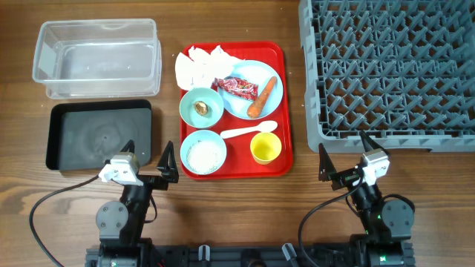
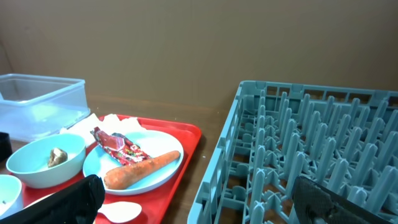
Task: Sort waste into correct bins and load items into the dishwasher rack
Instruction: 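Raise both arms from rest toward the red tray, then grasp the green bowl with the left gripper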
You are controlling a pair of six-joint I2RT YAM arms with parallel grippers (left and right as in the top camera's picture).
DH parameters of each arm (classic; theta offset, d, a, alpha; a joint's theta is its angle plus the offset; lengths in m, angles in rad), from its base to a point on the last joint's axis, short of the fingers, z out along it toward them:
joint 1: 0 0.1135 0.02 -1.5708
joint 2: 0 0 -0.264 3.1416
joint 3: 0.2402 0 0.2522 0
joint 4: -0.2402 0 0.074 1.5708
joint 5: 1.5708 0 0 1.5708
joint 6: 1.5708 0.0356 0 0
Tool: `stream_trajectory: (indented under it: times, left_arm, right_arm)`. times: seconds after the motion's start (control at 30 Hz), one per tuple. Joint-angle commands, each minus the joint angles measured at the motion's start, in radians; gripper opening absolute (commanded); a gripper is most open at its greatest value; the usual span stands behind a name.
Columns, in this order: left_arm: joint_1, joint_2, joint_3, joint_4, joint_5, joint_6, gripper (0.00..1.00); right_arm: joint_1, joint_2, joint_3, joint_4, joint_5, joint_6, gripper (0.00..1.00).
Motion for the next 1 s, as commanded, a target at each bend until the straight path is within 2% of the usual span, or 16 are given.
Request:
stream_trajectory:
  times: [0.0, 0.2, 0.47, 0.63, 0.83, 0.97]
  left_arm:
    - [-0.004, 0.003, -0.006, 0.047, 0.025, 0.019, 1.00]
    - [-0.003, 0.006, 0.055, 0.106, 0.039, 0.021, 1.00]
    - [-0.004, 0.098, 0.280, 0.072, 0.063, 0.020, 1.00]
    - [-0.004, 0.256, 0.517, -0.059, 0.063, 0.021, 1.00]
    - [-0.004, 0.528, 0.850, -0.366, 0.066, 0.072, 1.00]
    - [-0.005, 0.718, 1.026, -0.551, 0.079, 0.077, 1.00]
  right_arm:
    - [-0.002, 0.005, -0.001, 0.069, -0.040, 0.088, 1.00]
    - [-0.002, 0.005, 0.020, 0.291, -0.072, 0.216, 1.00]
    - [-0.002, 0.052, 0.164, 0.303, -0.111, 0.174, 1.00]
    - [-0.002, 0.198, 0.287, 0.301, -0.245, 0.144, 1.00]
    - [-0.002, 0.480, 0.510, 0.234, -0.451, 0.124, 1.00]
    - [-0.001, 0.680, 0.701, 0.124, -0.567, 0.122, 1.00]
